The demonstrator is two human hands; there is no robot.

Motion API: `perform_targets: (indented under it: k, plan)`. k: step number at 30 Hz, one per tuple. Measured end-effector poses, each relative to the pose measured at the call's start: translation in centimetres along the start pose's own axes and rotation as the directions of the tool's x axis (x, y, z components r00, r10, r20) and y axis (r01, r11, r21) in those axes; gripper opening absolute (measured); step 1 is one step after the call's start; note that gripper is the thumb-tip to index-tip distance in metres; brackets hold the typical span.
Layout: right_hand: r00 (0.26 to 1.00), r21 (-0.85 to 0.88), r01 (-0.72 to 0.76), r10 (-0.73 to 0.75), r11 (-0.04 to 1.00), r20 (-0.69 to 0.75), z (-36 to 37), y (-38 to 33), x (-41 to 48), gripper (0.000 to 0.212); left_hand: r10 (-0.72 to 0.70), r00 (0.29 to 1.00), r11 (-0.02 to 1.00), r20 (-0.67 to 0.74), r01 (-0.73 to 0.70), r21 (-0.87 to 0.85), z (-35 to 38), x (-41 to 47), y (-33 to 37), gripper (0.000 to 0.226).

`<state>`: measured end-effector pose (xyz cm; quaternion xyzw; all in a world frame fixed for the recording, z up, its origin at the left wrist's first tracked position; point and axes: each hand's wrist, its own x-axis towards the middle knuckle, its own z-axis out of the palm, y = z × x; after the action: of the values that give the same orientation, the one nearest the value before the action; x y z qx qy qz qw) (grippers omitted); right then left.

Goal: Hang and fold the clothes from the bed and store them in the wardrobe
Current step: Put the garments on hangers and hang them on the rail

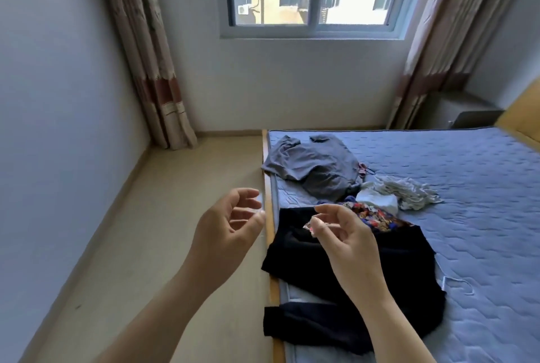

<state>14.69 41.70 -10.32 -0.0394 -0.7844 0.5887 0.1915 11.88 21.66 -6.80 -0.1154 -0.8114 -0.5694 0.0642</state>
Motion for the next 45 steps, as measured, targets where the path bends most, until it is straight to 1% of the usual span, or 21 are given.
perform_targets:
  k: [5,10,13,17,23,27,35,39,41,45]
  plan:
    - [0.981,-0.095,-0.049,0.03,0.994,-0.194,-1.5,1.6,1.5,0.01,0.027,0.983,0.996,0.182,-0.01,-0.092,3.4,5.3,-1.3,0.023]
    - [0.921,-0.152,-0.125,0.058,0.98,-0.385,-0.4,2.2,3.4,0.009,0.124,0.931,0.981,0.344,-0.063,-0.182,4.6,11.1,-3.0,0.025]
    - [0.883,-0.151,-0.184,0.096,0.971,-0.459,1.6,2.2,4.9,0.01,0.163,0.897,0.971,0.411,-0.072,-0.23,4.3,14.9,-4.3,0.026]
    - [0.825,-0.142,-0.241,0.126,0.96,-0.551,4.2,2.0,6.7,0.012,0.184,0.833,0.962,0.522,-0.042,-0.272,4.1,19.4,-5.6,0.025]
    - [0.736,-0.116,-0.341,0.188,0.933,-0.65,5.6,2.9,8.2,0.013,0.198,0.731,0.952,0.653,0.014,-0.305,6.2,22.6,-6.3,0.023]
    - [0.667,-0.088,-0.365,0.194,0.927,-0.72,4.4,4.1,9.5,0.013,0.223,0.679,0.952,0.699,0.004,-0.307,8.6,24.8,-6.3,0.022]
    - [0.577,-0.039,-0.366,0.193,0.93,-0.794,0.9,7.6,14.7,0.011,0.275,0.604,0.955,0.748,-0.081,-0.286,15.1,30.3,-5.4,0.022]
    - [0.554,-0.025,-0.37,0.199,0.928,-0.808,-0.8,8.6,16.9,0.011,0.28,0.577,0.954,0.767,-0.081,-0.288,17.9,32.7,-4.6,0.023]
    - [0.525,-0.011,-0.389,0.212,0.921,-0.824,-1.8,9.1,17.5,0.011,0.275,0.561,0.955,0.781,-0.066,-0.289,19.5,33.4,-4.3,0.024]
    - [0.457,0.018,-0.418,0.228,0.908,-0.86,-3.4,10.1,17.9,0.012,0.275,0.492,0.956,0.826,-0.049,-0.29,22.6,34.3,-4.0,0.023]
